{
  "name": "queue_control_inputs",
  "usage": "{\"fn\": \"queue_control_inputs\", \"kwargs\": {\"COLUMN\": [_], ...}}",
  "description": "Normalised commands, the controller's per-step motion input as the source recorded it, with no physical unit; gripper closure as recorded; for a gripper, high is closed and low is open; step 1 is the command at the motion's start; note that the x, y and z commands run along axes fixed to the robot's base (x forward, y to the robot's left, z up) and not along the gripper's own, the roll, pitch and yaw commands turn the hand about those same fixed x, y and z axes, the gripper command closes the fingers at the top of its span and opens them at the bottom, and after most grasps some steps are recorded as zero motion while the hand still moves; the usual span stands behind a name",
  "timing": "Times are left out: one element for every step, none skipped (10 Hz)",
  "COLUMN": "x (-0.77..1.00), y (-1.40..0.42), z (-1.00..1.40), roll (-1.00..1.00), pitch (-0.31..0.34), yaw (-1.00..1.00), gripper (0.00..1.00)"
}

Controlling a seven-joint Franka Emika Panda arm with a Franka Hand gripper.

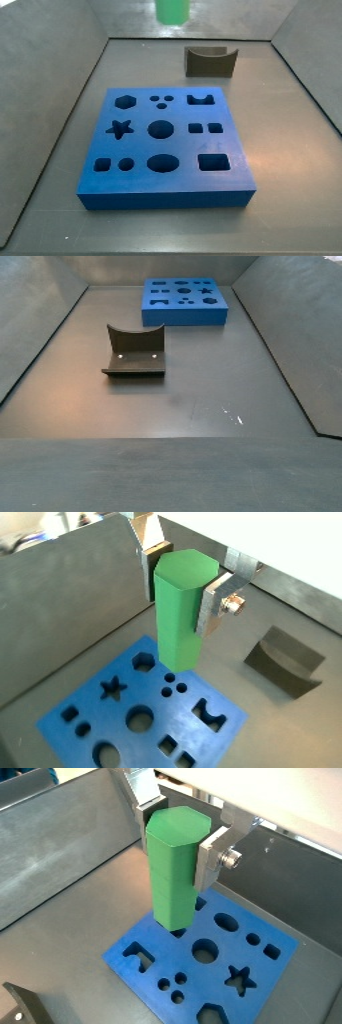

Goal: Insert the hexagon object.

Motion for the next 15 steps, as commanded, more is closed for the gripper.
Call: {"fn": "queue_control_inputs", "kwargs": {"x": [-0.08, -0.14, -0.14, -0.14, -0.13, -0.22, -0.37, -0.65, -0.73, -0.58, 0.0, 0.0, 0.0, -0.12, -0.12], "y": [0.1, 0.15, 0.15, 0.15, 0.15, 0.16, 0.16, 0.24, 0.24, 0.12, 0.03, 0.0, 0.0, 0.01, 0.0], "z": [-1.0, -1.0, -1.0, -1.0, -0.99, -0.86, -0.7, -0.62, -0.86, -0.62, -0.17, 0.0, -0.07, -0.21, -0.19], "roll": [-0.07, -0.08, -0.09, -0.09, -0.07, -0.03, 0.0, 0.0, -0.06, 0.0, 0.0, -0.04, -0.01, 0.0, -0.01], "pitch": [0.0, 0.0, 0.0, 0.0, 0.0, 0.0, -0.02, 0.0, 0.0, 0.0, 0.0, 0.0, 0.0, 0.0, 0.0], "yaw": [-1.0, -0.98, -0.98, -0.98, -0.99, -0.95, -0.81, -0.54, -0.45, -0.48, -0.16, -0.01, 0.0, 0.03, 0.12], "gripper": [1.0, 1.0, 1.0, 1.0, 1.0, 1.0, 1.0, 1.0, 1.0, 1.0, 1.0, 1.0, 1.0, 1.0, 1.0]}}
